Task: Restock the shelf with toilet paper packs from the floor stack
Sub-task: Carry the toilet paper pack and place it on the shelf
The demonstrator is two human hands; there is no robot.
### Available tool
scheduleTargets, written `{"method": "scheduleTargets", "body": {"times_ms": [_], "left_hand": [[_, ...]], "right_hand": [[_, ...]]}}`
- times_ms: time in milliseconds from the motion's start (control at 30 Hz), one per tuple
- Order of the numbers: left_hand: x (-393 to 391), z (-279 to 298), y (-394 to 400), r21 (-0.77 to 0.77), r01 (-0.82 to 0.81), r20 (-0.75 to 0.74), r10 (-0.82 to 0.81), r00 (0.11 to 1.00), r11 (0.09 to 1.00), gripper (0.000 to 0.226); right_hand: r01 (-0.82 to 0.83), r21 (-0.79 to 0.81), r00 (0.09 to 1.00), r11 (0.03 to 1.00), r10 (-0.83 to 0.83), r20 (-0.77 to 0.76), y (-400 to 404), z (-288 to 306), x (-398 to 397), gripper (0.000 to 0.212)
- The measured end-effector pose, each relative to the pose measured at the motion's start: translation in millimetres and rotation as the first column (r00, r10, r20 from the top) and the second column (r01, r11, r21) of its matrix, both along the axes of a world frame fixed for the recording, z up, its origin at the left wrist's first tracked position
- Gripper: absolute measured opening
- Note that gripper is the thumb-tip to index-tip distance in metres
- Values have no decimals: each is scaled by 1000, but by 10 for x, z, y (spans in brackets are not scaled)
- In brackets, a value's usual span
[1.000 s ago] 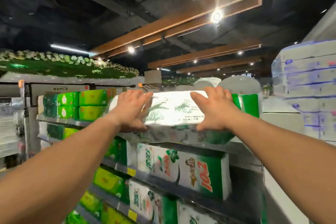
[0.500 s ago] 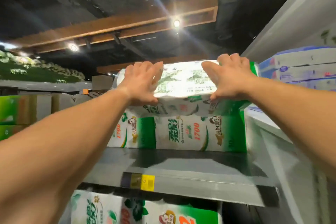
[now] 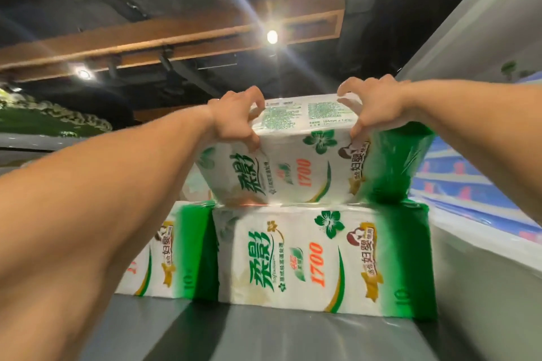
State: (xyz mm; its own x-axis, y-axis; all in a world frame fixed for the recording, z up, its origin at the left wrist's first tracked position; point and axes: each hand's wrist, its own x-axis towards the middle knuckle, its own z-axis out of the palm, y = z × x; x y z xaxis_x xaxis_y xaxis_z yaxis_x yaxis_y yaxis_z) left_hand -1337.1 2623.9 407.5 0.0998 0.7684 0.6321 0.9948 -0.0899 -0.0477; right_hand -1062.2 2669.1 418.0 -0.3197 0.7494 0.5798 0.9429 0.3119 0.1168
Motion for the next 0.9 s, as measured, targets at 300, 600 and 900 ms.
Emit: {"method": "scheduleTargets", "body": {"times_ms": [300, 600, 900], "left_hand": [[-104, 210, 482, -229, 37, 75, -20, 997, 973, 69], [-39, 68, 575, -17, -31, 29, 31, 999, 999, 74], [-142, 46, 627, -2, 27, 74, -27, 997, 1000, 68]], "right_hand": [[-9, -169, 1000, 986, 4, -30, 480, 89, -164, 100], [4, -17, 1000, 1000, -4, -2, 530, 33, -211, 78], [21, 29, 999, 999, -22, 46, 430, 106, -216, 76]]}}
